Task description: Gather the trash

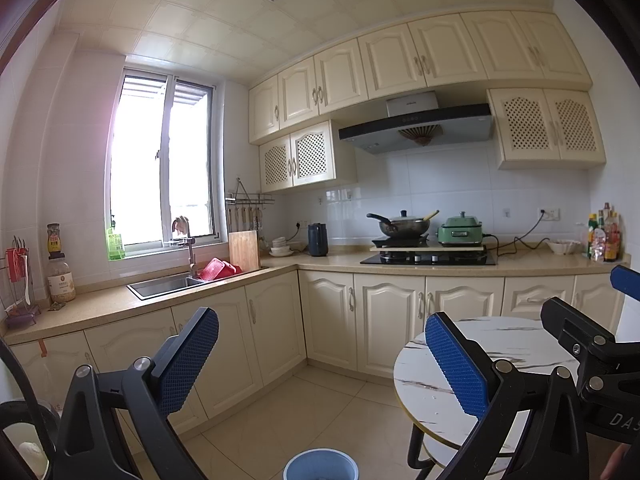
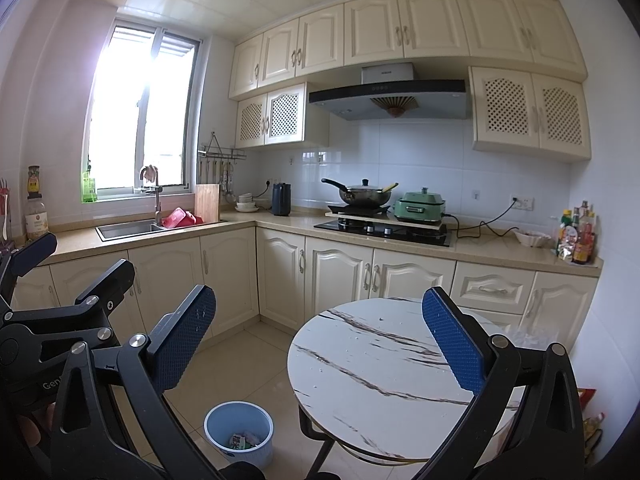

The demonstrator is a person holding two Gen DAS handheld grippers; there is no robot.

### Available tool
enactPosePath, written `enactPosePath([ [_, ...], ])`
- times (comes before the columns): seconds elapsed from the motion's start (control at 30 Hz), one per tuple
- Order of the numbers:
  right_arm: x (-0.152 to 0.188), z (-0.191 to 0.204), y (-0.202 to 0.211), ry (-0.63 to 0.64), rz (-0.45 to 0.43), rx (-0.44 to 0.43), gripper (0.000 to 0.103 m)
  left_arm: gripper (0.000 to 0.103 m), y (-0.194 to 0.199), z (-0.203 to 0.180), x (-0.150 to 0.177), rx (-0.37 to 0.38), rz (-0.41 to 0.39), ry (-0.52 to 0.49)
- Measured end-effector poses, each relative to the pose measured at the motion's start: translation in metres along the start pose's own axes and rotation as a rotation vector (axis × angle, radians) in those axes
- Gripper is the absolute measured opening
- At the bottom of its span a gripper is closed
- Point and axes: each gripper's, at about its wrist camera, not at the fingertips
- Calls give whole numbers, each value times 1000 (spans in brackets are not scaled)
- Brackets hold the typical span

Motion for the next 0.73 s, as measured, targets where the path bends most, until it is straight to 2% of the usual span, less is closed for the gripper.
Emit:
enactPosePath([
  [0.47,-2,-7,-2,-9,2,2,103,102,-3,3,-5,1,-2,-18],
  [0.73,7,-41,-8,-65,7,13,103,102,-14,-19,-10,12,-13,-77],
])
Point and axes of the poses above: each gripper's, at about its wrist camera, not at the fingertips, and y roughly against the way its jaws point, z to its left, x to its underside, and after that the axes turned 1 degree about -z, right-handed
